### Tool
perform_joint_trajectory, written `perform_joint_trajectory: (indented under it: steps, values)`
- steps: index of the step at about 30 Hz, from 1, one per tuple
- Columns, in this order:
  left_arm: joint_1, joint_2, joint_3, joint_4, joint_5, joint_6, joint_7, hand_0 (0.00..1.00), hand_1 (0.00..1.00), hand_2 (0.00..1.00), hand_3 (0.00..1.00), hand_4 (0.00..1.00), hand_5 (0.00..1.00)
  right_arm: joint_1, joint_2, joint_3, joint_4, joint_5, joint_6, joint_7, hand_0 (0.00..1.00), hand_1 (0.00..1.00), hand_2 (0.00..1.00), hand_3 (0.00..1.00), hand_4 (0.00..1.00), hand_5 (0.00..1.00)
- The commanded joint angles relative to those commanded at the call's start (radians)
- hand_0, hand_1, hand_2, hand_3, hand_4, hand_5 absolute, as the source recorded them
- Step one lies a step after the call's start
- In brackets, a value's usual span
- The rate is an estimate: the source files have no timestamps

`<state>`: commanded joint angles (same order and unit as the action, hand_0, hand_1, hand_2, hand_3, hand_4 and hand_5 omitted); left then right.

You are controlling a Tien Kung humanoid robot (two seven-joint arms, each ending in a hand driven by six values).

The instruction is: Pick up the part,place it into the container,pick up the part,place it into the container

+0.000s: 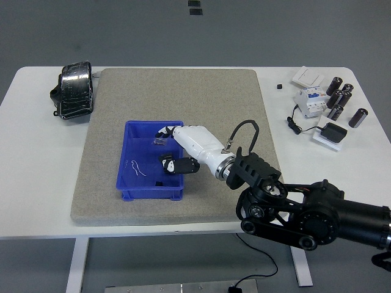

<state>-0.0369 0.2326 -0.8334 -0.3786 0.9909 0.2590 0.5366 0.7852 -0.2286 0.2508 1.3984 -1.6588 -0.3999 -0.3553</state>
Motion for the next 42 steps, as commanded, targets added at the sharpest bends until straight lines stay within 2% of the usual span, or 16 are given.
perform_joint_trajectory:
  steps: [5,6,11,12,22,28,34,41,42]
  values:
    - [0.000,-0.002,0.001,0.001,-0.002,-0.001,-0.002,0.660,0.644,0.624,0.603,0.700,0.574,-0.019,-0.022,0.067,-0.001,0.009,-0.035,0.007,0.629,0.747,0.728,0.775,0.629,0.258]
    - [0.000,-0.002,0.002,0.001,-0.002,-0.001,-0.003,0.660,0.643,0.624,0.603,0.699,0.574,-0.021,-0.028,0.074,-0.008,0.004,-0.032,0.002,0.527,0.690,0.721,0.758,0.638,0.276]
    - [0.001,-0.003,0.005,0.002,-0.007,0.000,-0.005,0.660,0.643,0.624,0.603,0.699,0.574,-0.035,-0.066,0.092,-0.046,-0.030,0.012,-0.039,0.527,0.690,0.721,0.758,0.638,0.276]
    - [0.001,-0.003,0.007,0.002,-0.009,0.000,-0.006,0.660,0.644,0.624,0.603,0.698,0.573,-0.037,-0.073,0.091,-0.049,-0.036,0.022,-0.046,0.411,0.646,0.735,0.762,0.642,0.267]
    - [-0.002,-0.004,0.011,0.004,-0.016,0.000,-0.012,0.660,0.646,0.625,0.603,0.695,0.572,-0.056,-0.109,0.036,-0.065,-0.105,0.116,-0.099,0.377,0.629,0.740,0.763,0.648,0.267]
    - [-0.003,-0.003,0.012,0.003,-0.016,0.000,-0.013,0.659,0.646,0.624,0.603,0.694,0.571,-0.049,-0.121,-0.001,-0.082,-0.120,0.141,-0.104,0.364,0.624,0.736,0.758,0.656,0.273]
    - [-0.006,-0.005,0.012,0.004,-0.014,-0.003,-0.014,0.660,0.646,0.625,0.602,0.692,0.571,-0.040,-0.116,-0.019,-0.130,-0.109,0.133,-0.087,0.347,0.604,0.721,0.737,0.654,0.273]
    - [-0.009,-0.004,0.010,0.005,-0.012,-0.005,-0.016,0.660,0.646,0.626,0.595,0.691,0.572,-0.033,-0.106,-0.027,-0.156,-0.093,0.119,-0.074,0.338,0.592,0.709,0.724,0.655,0.278]
    - [-0.009,-0.003,0.009,0.005,-0.012,-0.005,-0.017,0.660,0.646,0.625,0.582,0.690,0.574,-0.033,-0.103,-0.030,-0.158,-0.091,0.118,-0.073,0.324,0.572,0.670,0.707,0.657,0.287]
